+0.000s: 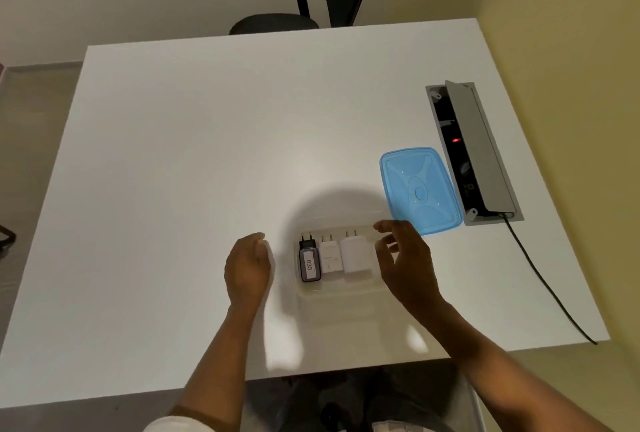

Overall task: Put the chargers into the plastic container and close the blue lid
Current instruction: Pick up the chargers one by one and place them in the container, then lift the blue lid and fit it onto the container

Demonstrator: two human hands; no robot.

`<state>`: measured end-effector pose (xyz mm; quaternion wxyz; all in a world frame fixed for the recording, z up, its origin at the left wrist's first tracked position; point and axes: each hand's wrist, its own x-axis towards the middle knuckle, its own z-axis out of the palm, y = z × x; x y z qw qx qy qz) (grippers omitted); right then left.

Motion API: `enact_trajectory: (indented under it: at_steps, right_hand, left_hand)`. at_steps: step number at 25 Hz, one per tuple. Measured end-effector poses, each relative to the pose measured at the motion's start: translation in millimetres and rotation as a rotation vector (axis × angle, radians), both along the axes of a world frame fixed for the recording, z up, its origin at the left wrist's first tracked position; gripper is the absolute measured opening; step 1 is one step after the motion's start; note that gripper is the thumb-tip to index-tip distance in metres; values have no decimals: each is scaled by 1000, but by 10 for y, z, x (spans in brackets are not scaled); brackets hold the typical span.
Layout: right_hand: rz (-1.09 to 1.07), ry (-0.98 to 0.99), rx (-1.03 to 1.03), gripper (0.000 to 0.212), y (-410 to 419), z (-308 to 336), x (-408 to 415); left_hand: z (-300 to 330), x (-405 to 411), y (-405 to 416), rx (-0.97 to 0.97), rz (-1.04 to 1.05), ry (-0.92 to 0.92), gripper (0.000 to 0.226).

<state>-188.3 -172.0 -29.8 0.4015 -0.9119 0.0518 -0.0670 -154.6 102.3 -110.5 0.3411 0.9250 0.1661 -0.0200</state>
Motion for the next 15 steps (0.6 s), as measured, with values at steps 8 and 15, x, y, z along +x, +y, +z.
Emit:
enact_trajectory:
  at_steps: [8,15]
  right_hand:
    - [-235,28,163,20,-838,94,231]
    - [-345,251,244,18,-1489,-211,229]
  left_hand:
    - [726,677,-665,-182,-16,-95,25]
    - [946,1299,-1600,-187,-282,89,23]
